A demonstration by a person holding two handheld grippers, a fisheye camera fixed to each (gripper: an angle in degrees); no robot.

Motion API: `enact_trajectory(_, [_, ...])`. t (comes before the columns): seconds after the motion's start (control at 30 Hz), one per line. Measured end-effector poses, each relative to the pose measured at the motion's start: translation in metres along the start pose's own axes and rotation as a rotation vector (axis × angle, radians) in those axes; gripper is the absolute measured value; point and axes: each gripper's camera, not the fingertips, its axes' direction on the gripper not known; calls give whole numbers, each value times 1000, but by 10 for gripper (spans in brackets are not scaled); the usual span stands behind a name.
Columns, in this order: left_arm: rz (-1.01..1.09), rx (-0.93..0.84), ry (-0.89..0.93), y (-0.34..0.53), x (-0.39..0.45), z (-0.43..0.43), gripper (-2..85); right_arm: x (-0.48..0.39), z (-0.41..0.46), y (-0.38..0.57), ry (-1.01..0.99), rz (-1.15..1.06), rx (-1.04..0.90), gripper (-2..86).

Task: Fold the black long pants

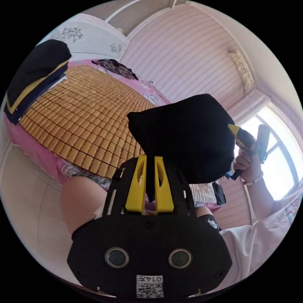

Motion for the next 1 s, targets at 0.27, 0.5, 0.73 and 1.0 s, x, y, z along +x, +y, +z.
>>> enact_trajectory(0.27, [-155, 614, -255, 57, -40, -182, 41, -128, 80, -246, -250, -488, -25, 28])
enact_trajectory(0.5, [-125, 860, -409, -27, -71, -271, 47, -139, 163, -436, -186, -487, -30, 42])
enact_trajectory(0.73, [-320, 472, -591, -130, -164, -258, 77, -72, 258, -476, -154, -131, -195, 74])
enact_trajectory(1.0, [-118, 500, -545, -55, -71, -266, 55, -14, 145, -156, 47, -170, -386, 63])
